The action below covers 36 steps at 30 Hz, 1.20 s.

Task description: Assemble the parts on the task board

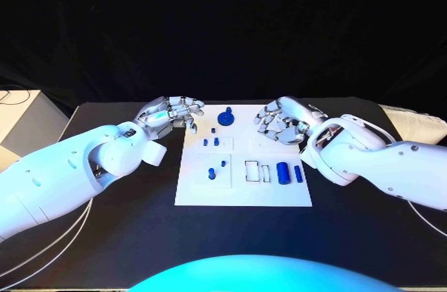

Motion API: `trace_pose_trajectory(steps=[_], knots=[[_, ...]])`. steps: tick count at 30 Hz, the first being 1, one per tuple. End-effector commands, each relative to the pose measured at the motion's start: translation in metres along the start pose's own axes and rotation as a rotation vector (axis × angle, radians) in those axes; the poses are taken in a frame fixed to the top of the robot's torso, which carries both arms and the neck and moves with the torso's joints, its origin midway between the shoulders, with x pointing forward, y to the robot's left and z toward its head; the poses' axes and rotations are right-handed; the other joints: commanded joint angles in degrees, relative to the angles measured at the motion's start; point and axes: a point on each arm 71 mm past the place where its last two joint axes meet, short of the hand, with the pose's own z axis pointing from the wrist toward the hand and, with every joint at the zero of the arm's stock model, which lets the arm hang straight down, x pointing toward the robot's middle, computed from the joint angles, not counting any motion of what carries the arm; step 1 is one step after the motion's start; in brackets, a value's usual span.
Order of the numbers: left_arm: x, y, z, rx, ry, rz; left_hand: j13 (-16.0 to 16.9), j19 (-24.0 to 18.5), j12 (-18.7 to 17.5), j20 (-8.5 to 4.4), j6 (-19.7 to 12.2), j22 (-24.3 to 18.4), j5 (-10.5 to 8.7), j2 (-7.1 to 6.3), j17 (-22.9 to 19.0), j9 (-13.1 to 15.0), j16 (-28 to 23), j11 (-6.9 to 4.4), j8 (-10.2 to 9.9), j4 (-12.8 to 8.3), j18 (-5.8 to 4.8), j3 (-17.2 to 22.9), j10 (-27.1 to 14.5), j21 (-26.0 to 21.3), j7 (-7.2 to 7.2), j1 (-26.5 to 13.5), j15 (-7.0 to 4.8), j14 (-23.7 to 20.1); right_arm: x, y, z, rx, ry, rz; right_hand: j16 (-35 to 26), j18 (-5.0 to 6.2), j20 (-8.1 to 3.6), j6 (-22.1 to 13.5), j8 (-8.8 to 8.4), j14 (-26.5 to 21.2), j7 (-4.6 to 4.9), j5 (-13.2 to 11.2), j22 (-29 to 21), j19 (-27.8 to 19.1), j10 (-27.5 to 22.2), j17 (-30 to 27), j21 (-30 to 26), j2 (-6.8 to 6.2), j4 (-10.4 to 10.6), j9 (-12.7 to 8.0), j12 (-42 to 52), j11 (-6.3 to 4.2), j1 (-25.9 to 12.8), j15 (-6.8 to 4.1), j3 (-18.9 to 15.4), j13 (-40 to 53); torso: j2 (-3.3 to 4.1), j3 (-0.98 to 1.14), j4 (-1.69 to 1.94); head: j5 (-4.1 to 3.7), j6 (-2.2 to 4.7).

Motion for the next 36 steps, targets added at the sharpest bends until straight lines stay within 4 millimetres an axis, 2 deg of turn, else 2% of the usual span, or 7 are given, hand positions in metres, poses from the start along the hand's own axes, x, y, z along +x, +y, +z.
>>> trace_pose_trajectory(steps=[1,5,13,15,16,26,36], knots=[[0.001,0.001,0.001,0.012,0.004,-0.012,-0.1,0.3,-0.3,0.07,0.1,-0.1,0.07,0.15,0.1,-0.1,-0.3,-0.02,0.4,0.1,0.36,-0.2,0.4,-0.3,0.25,0.6,-0.06,-0.3,-0.011,-0.012,-0.005,0.076,0.043,0.167,0.0,-0.3,-0.67,1.1,0.94,0.2,-0.72,0.5,0.4,0.2,3.3,0.0,0.3,0.09,-1.4,0.9,2.4,-1.25,-1.2,-0.93,-0.3,2.2,-0.16,0.15,-0.12,-0.44,0.18],[0.001,0.002,0.001,0.01,0.003,-0.013,-0.1,0.3,-0.3,0.07,0.1,-0.1,0.07,0.15,0.1,-0.1,-0.3,-0.02,0.4,0.1,0.36,-0.2,0.4,-0.3,0.25,0.6,-0.06,-0.3,-0.02,-0.031,-0.013,0.177,0.101,0.175,-0.3,-0.38,-1.42,1.5,1.42,0.1,-1.53,0.9,0.8,0.3,4.8,-0.2,0.5,0.12,-2.1,2.0,7.6,-2.16,-3.3,-1.67,-0.4,7.7,-0.16,0.16,-0.13,-0.8,0.09],[0.002,0.003,0.001,0.008,0.003,-0.014,-0.1,0.3,-0.3,0.07,0.1,-0.1,0.07,0.15,0.1,-0.1,-0.3,-0.02,0.4,0.1,0.36,-0.2,0.4,-0.3,0.25,0.6,-0.06,-0.3,-0.023,-0.062,-0.043,0.437,0.235,0.115,3.8,-1.68,-2.03,0.8,2.21,1.9,-2.4,2.0,6.3,2.2,6.1,6.8,8.2,1.02,1.8,6.1,39.7,-2.88,-12.2,-2.26,-2.4,45.5,-0.1,-0.03,-0.17,-1.66,-0.26],[0.002,0.003,0.001,0.008,0.005,-0.012,-0.1,0.3,-0.3,0.07,0.1,-0.1,0.07,0.15,0.1,-0.1,-0.3,-0.02,0.4,0.1,0.36,-0.2,0.4,-0.3,0.25,0.6,-0.06,-0.3,-0.023,-0.065,-0.049,0.489,0.241,0.094,6.9,-2.35,-2.16,1.2,2.61,2.8,-2.63,13.6,9.1,2.9,9.8,11.7,12.6,0.2,2.4,7.0,49.1,-2.97,-20.1,-2.27,-6.5,56.5,-0.13,-0.06,-0.25,-1.9,-0.38],[0.003,0.002,0.001,0.009,0.007,-0.008,-0.1,0.3,-0.3,0.07,0.1,-0.1,0.07,0.15,0.1,-0.1,-0.3,-0.02,0.4,0.1,0.36,-0.2,0.4,-0.3,0.25,0.6,-0.06,-0.3,-0.022,-0.067,-0.053,0.524,0.246,0.081,7.9,-2.5,-2.25,1.2,2.87,3.0,-2.92,15.9,10.1,3.0,10.5,13.3,13.8,0.69,2.7,7.7,51.4,-3.13,-21.8,-2.45,-8.1,59.6,-0.15,-0.06,-0.25,-2.25,-0.48],[0.009,0.001,0.001,0.023,0.029,0.039,-0.2,0.3,-0.4,0.07,0.1,-0.2,0.09,0.1,0.1,-0.2,-0.4,-0.03,0.4,0.1,0.36,-0.3,0.5,-0.4,0.24,0.7,-0.08,-0.3,0.0,-0.067,-0.07,0.665,0.333,0.047,11.6,-3.31,-2.36,1.2,3.75,4.1,-3.28,12.0,14.0,3.5,13.9,19.9,19.4,2.04,2.8,10.2,58.5,-3.44,-24.1,-2.6,-12.9,69.0,-0.39,-0.37,-0.37,-3.86,-0.49],[0.008,0.0,-0.001,0.022,0.029,0.039,-0.3,0.4,-0.4,0.08,0.1,-0.3,0.08,0.05,0.1,-0.3,-0.5,-0.01,0.4,0.1,0.35,-0.3,0.5,-0.5,0.27,0.6,-0.07,-0.3,0.022,-0.059,-0.065,0.694,0.384,0.039,14.1,-3.8,-2.55,2.0,5.67,4.9,-3.95,8.9,16.8,3.7,16.4,24.6,23.1,3.71,2.9,13.9,62.7,-3.93,-25.7,-2.91,-19.0,74.6,-0.31,-0.17,-0.37,-3.74,-0.57]])
